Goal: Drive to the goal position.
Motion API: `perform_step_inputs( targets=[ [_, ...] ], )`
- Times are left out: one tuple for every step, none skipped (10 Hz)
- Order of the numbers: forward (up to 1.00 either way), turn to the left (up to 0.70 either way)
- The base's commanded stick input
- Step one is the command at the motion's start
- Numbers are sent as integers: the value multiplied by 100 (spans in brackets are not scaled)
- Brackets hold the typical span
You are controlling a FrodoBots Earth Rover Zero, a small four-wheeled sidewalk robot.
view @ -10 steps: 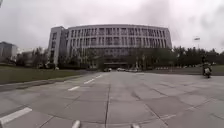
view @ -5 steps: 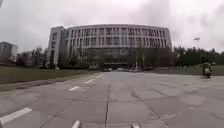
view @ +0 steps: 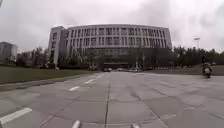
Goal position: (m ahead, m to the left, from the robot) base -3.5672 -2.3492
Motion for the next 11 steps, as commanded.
perform_step_inputs(
  targets=[
    [7, 0],
    [7, 0],
    [7, 0],
    [7, 0],
    [7, 0],
    [7, 0],
    [7, 0],
    [7, 0],
    [7, 0],
    [7, 0],
    [7, 0]
  ],
)
